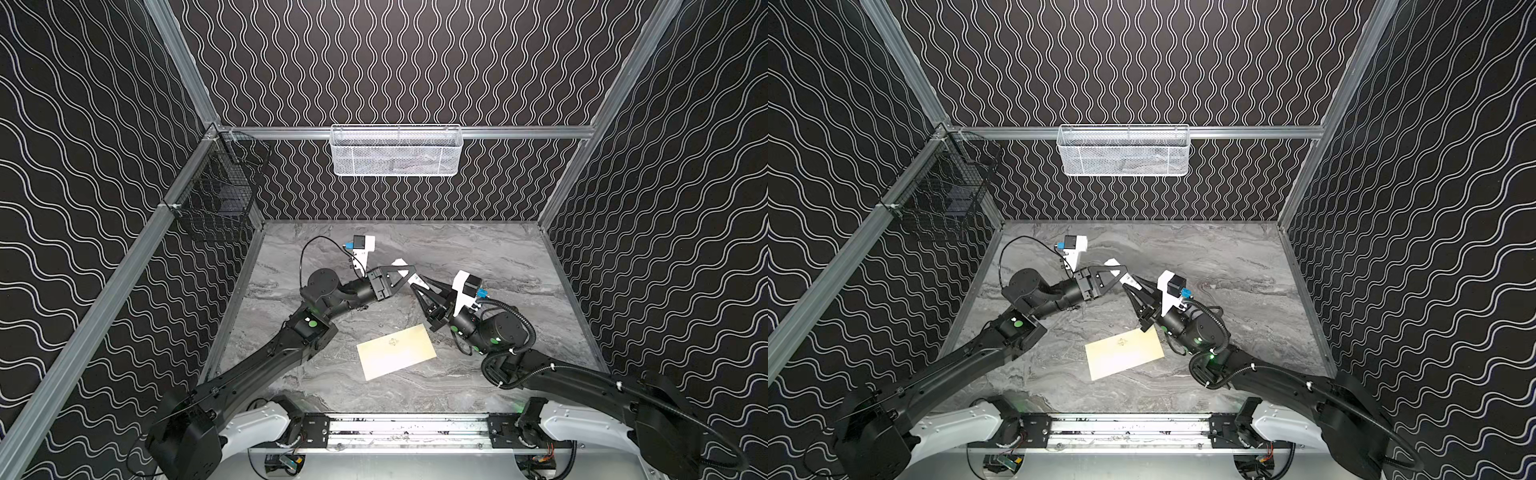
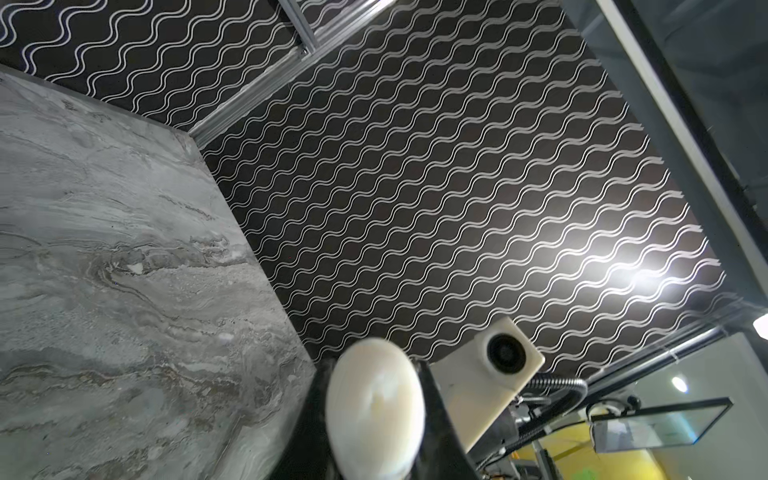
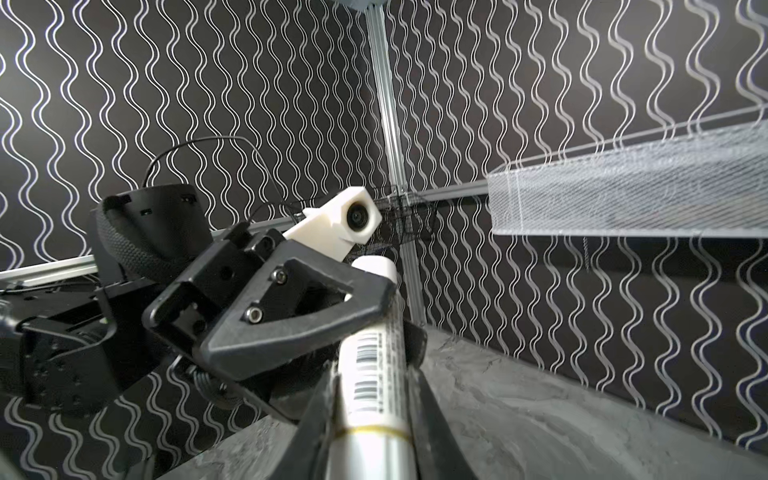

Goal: Place the letter into the envelope and seal it

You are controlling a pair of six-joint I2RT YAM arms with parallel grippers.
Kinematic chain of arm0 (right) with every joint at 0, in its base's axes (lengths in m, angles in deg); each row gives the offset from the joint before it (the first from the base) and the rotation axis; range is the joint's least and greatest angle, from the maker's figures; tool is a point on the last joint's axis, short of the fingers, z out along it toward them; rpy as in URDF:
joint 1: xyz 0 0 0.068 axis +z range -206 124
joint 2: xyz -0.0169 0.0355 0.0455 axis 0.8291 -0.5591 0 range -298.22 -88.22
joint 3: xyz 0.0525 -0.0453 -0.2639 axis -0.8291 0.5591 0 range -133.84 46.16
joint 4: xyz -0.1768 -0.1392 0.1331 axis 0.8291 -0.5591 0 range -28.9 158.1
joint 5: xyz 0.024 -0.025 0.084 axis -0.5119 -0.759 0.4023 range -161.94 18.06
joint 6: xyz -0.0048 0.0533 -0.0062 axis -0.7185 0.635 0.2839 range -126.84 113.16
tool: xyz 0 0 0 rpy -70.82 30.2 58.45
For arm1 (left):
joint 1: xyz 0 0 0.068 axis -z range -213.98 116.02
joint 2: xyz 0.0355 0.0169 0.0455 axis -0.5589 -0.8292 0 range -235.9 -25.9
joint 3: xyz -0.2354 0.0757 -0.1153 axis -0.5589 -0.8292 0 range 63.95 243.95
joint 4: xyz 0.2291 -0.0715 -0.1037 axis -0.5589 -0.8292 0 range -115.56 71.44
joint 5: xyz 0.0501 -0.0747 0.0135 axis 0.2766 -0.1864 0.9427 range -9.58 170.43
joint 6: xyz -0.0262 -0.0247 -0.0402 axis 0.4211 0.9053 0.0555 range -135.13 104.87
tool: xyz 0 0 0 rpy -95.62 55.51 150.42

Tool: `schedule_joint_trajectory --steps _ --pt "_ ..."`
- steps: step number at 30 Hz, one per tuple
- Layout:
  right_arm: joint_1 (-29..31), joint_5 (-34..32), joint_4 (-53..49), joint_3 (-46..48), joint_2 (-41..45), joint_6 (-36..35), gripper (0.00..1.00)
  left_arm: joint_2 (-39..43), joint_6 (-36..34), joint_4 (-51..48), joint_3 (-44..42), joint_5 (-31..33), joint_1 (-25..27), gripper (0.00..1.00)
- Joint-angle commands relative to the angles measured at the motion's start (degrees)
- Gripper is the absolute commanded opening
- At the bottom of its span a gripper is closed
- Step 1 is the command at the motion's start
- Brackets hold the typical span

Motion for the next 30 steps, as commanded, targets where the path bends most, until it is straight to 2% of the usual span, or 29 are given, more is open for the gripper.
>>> schedule_joint_trajectory --steps 1,5,6,8,10,13,15,21,25,30 --pt "-1.52 3.71 -21.45 -4.45 4.78 7.61 0.51 0.75 -10.12 -8.28 2.3 -3.57 -2.23 0.0" --pt "-7.52 22.79 -42.75 -12.24 8.07 9.5 0.66 -0.25 -19.06 -16.19 5.79 -11.76 -4.45 0.0" --pt "-9.26 28.2 -45.31 -13.15 8.76 10.1 0.69 -1.07 -20.63 -15.61 6.13 -16.78 -4.71 0.0" --pt "-12.38 37.25 -49.36 -14.67 9.78 10.82 0.7 -2.85 -22.04 -14.07 6.53 -23.57 -4.73 0.0" --pt "-14.54 42.88 -53.76 -16.21 10.59 11.17 0.7 -3.88 -22.0 -11.07 6.22 -28.43 -4.72 0.0" --pt "-16.09 46.54 -56.82 -16.42 11.57 10.4 0.7 -3.35 -21.29 -7.68 5.59 -30.97 -4.66 0.0" --pt "-16.28 48.27 -53.55 -14.69 12.01 11.07 0.68 -3.08 -20.68 -5.83 5.3 -31.33 -4.65 0.0" --pt "-16.32 54.46 -42.7 -13.79 7.33 14.14 0.63 -5.1 -11.4 7.79 3.6 -32.09 -3.88 0.0" --pt "-16.2 55.58 -38.95 -14.34 4.78 15.97 0.6 -4.95 -12.58 6.11 4.12 -31.35 -3.35 0.0" --pt "-15.97 55.51 -34.97 -13.92 3.6 17.57 0.51 -5.51 -11.52 8.26 3.89 -30.96 -3.33 0.0"
